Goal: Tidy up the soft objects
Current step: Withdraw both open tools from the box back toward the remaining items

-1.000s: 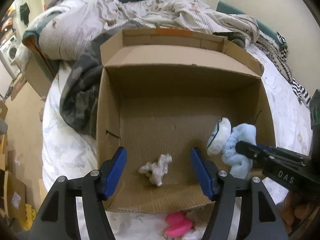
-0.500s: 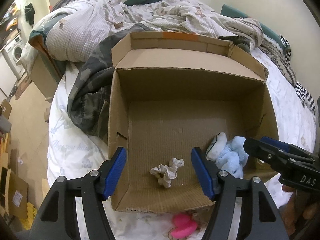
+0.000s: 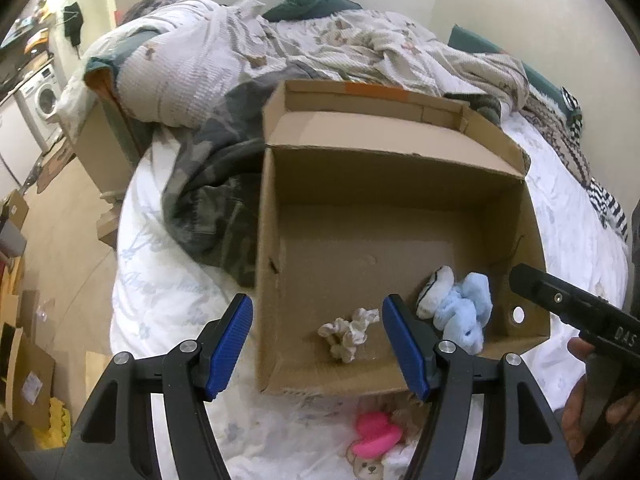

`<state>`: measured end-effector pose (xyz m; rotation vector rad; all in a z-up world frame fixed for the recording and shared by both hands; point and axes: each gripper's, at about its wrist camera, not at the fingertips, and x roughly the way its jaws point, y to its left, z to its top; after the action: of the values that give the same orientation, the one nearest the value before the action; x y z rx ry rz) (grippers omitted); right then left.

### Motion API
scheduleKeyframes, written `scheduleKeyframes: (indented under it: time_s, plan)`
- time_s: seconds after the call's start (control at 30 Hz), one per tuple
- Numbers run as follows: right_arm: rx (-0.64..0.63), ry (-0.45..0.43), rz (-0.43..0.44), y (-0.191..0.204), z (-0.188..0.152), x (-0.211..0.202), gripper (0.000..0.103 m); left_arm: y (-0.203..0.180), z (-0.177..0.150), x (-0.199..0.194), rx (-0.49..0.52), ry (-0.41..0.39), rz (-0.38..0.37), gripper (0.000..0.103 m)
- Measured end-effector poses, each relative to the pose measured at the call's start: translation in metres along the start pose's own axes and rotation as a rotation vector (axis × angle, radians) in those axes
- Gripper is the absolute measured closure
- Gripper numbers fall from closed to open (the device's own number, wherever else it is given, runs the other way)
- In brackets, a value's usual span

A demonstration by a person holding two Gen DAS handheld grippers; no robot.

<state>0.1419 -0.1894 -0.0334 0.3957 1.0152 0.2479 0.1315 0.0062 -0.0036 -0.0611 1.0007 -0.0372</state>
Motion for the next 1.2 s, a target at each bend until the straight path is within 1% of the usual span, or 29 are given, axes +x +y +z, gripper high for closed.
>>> scheduleKeyframes:
  time_s: [0.13,0.23,0.43,0.63,0.7,0.83,0.9,1.03,1.2]
  plan:
    - [0.000,-0.022,-0.013,-0.001,-0.005,-0.010,0.000,0.012,-0.010,-0.011,-0.045,0.002,-0.009,0.038]
    - [-0.017,-0.028,-0.025,0.001,-0.010,-0.019,0.000,0.017,-0.017,-0.018,-0.045,-0.003,0.002,0.038]
    - [-0.008,-0.013,0.011,0.000,-0.028,-0.034,0.000,0.030,-0.030,-0.031,-0.057,-0.006,0.008,0.038]
    - [-0.030,0.007,0.009,0.001,-0.045,-0.044,0.000,0.042,-0.045,-0.033,-0.070,0.017,0.002,0.038]
    - [-0.020,0.018,0.015,-0.001,-0.050,-0.046,0.000,0.047,-0.049,-0.035,-0.084,0.020,-0.007,0.038]
    - [0.038,0.065,0.045,-0.007,-0.062,-0.043,0.000,0.054,-0.055,-0.036,-0.102,0.030,-0.017,0.038]
    - [0.042,0.102,0.043,-0.007,-0.068,-0.038,0.000,0.054,-0.059,-0.034,-0.097,0.044,-0.015,0.038]
    - [0.044,0.140,0.049,-0.003,-0.079,-0.035,0.000,0.056,-0.065,-0.029,-0.106,0.068,-0.032,0.038]
    - [0.072,0.198,0.002,-0.008,-0.090,-0.026,0.000,0.056,-0.073,-0.016,-0.117,0.128,-0.041,0.038]
